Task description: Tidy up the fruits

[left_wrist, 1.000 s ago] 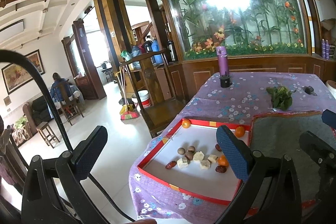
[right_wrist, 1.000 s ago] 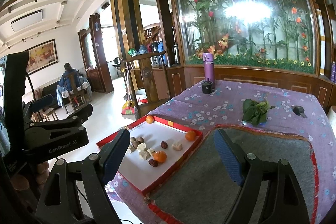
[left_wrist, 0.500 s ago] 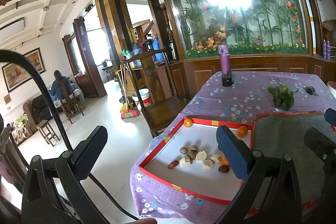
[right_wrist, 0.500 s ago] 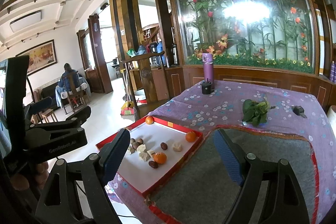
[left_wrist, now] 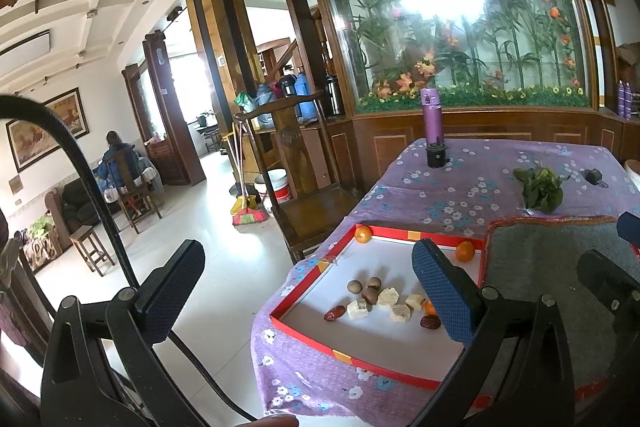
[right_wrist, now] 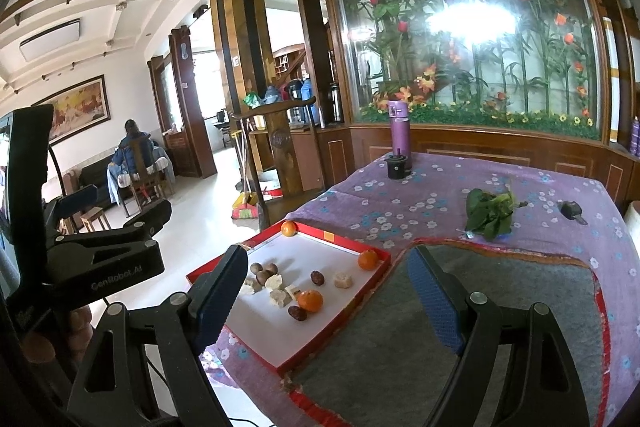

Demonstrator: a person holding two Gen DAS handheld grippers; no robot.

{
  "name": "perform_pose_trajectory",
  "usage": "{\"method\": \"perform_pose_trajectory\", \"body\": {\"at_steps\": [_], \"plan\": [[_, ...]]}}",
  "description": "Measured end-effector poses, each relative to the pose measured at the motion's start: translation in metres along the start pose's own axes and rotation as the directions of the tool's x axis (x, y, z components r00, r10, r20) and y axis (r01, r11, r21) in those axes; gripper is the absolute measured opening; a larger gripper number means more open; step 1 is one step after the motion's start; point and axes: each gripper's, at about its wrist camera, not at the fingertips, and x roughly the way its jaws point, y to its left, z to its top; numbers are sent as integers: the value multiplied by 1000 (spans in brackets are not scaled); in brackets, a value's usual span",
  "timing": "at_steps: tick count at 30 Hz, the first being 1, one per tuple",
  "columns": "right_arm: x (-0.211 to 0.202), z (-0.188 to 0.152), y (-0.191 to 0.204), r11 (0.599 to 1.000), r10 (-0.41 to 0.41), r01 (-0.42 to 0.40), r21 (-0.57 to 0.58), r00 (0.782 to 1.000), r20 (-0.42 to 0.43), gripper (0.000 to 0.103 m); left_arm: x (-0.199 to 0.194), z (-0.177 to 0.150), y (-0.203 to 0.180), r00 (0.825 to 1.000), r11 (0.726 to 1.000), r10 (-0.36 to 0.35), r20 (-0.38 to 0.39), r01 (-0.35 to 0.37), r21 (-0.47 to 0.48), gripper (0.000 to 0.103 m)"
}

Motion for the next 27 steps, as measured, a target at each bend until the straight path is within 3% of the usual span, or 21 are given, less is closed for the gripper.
{"method": "perform_pose_trajectory", "body": {"at_steps": [27], "plan": [[12,1,20,999,18,-20,-49,999,-31,84,-1,-4,11,1000,1000,6,-26,-7,-26,103]]}}
